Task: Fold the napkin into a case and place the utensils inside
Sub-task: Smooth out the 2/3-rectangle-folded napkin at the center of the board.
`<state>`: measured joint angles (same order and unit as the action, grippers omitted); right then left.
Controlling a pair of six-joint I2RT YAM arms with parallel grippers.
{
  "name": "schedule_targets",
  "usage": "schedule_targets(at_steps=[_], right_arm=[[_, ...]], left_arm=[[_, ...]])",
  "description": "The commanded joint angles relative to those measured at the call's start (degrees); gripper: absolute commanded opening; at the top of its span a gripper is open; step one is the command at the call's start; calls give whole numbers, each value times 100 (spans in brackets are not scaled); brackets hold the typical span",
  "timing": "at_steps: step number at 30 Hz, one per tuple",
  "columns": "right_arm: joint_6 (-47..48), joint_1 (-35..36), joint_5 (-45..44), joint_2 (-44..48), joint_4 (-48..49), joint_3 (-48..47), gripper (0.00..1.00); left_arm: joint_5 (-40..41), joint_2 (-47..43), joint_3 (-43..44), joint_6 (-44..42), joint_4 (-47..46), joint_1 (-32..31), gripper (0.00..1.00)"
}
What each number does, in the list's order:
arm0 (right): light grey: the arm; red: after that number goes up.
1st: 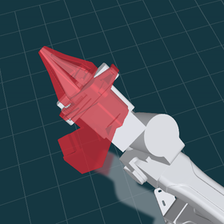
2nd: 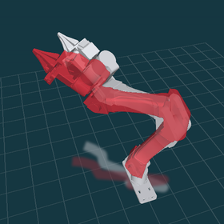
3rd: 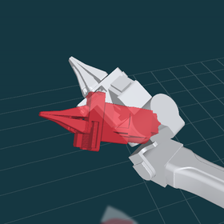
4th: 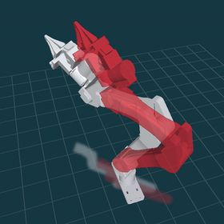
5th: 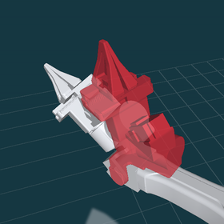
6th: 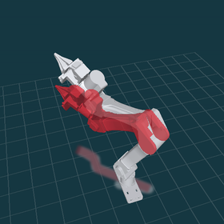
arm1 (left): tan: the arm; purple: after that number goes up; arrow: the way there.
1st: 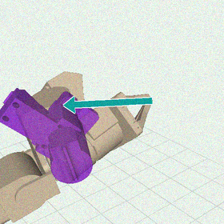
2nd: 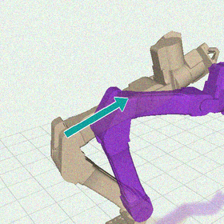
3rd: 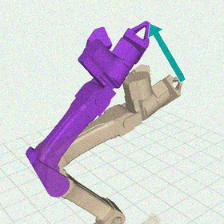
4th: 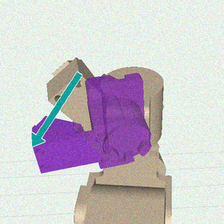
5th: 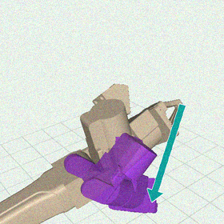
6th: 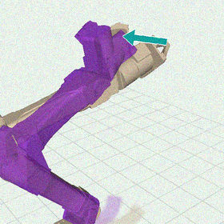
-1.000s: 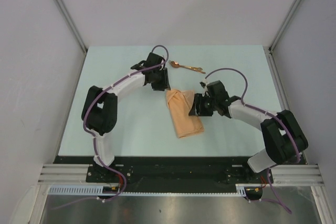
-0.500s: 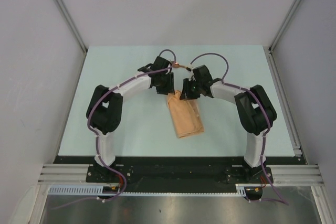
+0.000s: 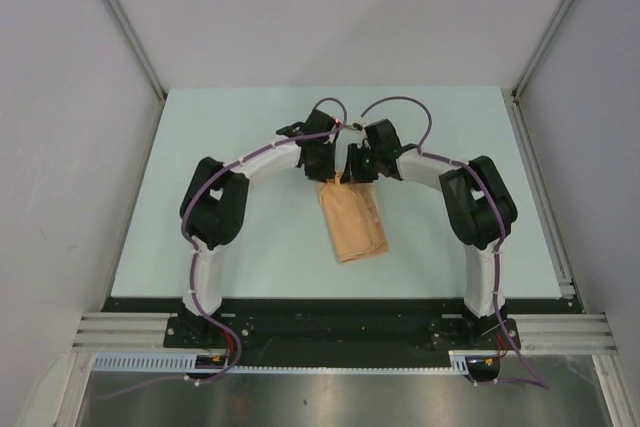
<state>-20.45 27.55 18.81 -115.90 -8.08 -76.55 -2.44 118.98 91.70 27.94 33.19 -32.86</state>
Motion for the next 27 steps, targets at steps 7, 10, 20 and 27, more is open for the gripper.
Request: schedule_targets(at_steps=[7, 10, 20, 27], right_arm=[[-47, -285, -9, -477, 263, -623, 8], [-73, -320, -35, -495, 298, -676, 1], [-724, -619, -220, -522, 745, -492, 0], [-540, -733, 88, -469, 808, -483, 22]], left_arm=[[121, 442, 937, 79, 65, -89, 5], [51, 609, 1183, 176, 109, -80, 0], [-415, 820, 1166, 818, -445, -124, 7], [-197, 250, 938, 686, -410, -133, 50]])
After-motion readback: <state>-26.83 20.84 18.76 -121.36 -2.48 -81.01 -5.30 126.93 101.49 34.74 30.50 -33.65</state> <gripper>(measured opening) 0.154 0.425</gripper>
